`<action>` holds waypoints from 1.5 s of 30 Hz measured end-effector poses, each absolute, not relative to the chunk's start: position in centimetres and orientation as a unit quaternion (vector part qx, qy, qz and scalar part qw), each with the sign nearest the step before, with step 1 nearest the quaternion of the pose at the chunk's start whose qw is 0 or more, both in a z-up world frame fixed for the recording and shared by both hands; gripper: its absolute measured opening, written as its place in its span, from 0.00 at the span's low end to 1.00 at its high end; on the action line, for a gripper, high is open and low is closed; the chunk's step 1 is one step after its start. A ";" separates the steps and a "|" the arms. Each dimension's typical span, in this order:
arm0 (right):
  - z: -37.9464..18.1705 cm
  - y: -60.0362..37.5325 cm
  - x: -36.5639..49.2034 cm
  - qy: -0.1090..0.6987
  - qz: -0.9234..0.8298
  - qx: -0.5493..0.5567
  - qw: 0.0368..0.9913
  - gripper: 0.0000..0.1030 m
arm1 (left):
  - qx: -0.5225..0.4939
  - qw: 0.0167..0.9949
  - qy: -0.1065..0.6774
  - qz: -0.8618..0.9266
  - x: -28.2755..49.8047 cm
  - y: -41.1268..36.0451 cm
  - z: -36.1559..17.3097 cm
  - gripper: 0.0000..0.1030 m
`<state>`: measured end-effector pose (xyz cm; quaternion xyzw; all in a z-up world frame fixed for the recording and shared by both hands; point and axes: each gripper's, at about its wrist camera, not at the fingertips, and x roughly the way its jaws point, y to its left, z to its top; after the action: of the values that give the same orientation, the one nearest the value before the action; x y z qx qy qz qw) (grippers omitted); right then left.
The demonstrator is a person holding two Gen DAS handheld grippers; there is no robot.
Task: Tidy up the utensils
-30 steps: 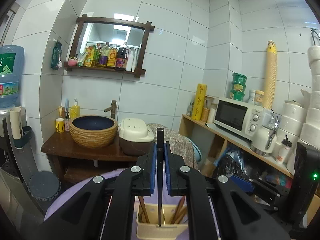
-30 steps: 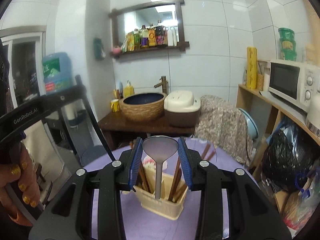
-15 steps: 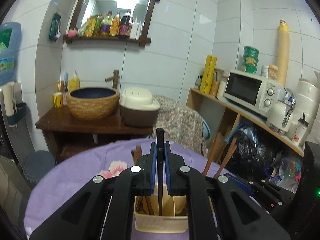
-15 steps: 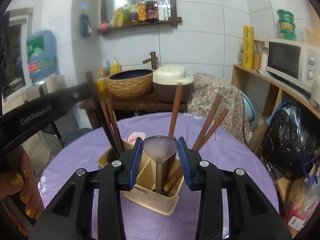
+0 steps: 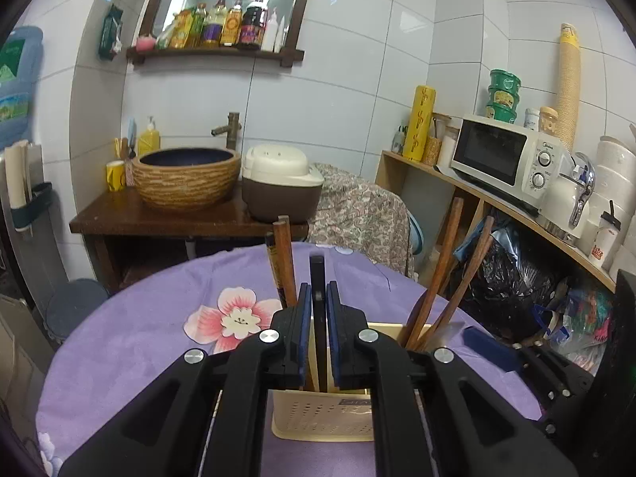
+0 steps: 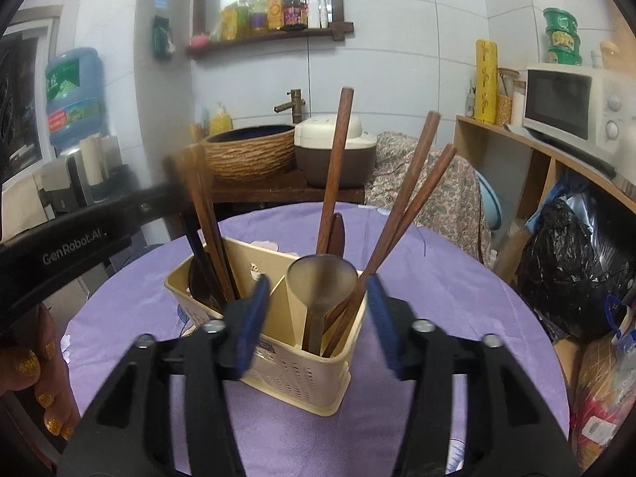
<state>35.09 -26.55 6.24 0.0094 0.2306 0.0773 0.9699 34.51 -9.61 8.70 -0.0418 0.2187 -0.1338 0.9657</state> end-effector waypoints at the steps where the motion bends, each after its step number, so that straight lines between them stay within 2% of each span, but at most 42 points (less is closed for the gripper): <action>1: 6.5 -26.6 34.5 0.223 0.078 0.008 0.972 0.61 | -0.034 0.969 0.209 -0.130 33.9 -9.5 9.0 0.23; 2: 6.6 -26.7 33.6 0.215 0.077 0.005 0.974 0.61 | -0.029 0.972 0.198 -0.127 33.0 -9.3 9.3 0.31; 3: 6.8 -26.8 32.6 0.206 0.075 0.003 0.976 0.62 | -0.029 0.974 0.188 -0.127 32.3 -9.1 9.5 0.46; 4: 6.9 -26.8 31.7 0.198 0.075 0.001 0.977 0.68 | -0.030 0.976 0.172 -0.126 31.1 -8.6 9.8 0.59; 5: 7.1 -26.9 30.7 0.190 0.075 -0.003 0.979 0.72 | -0.031 0.979 0.158 -0.126 29.9 -8.0 10.1 0.65; 7: 7.2 -27.1 27.7 0.172 0.066 -0.014 0.983 0.82 | -0.029 0.983 0.136 -0.120 27.4 -7.1 10.3 0.87; 9: 7.0 -27.0 24.6 0.156 0.064 -0.024 0.985 0.89 | -0.015 0.986 0.114 -0.123 24.2 -6.2 9.9 0.95; 10: 6.6 -26.9 22.3 0.146 0.060 -0.028 0.987 0.94 | -0.008 0.987 0.110 -0.121 23.0 -6.0 9.5 0.95; 11: 6.3 -26.8 20.9 0.142 0.059 -0.029 0.988 0.94 | 0.005 0.988 0.103 -0.113 20.9 -5.6 8.8 0.95; 17: 2.6 -26.1 10.7 0.128 0.045 -0.033 0.990 0.94 | 0.023 0.986 0.128 -0.103 11.9 -4.4 3.7 0.95; 25: -0.3 -26.9 1.3 0.119 -0.002 -0.031 0.992 0.95 | 0.015 0.989 0.130 -0.063 3.5 -3.2 0.6 0.95; 45: 0.0 -25.5 -1.7 0.121 0.017 -0.020 0.992 0.95 | 0.006 0.989 0.136 -0.052 -0.1 -3.0 0.1 0.95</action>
<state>-1.70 -25.45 0.01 -0.0203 0.1207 0.0166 0.9923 -0.07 -2.96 0.05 0.0062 0.1363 -0.0517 0.9893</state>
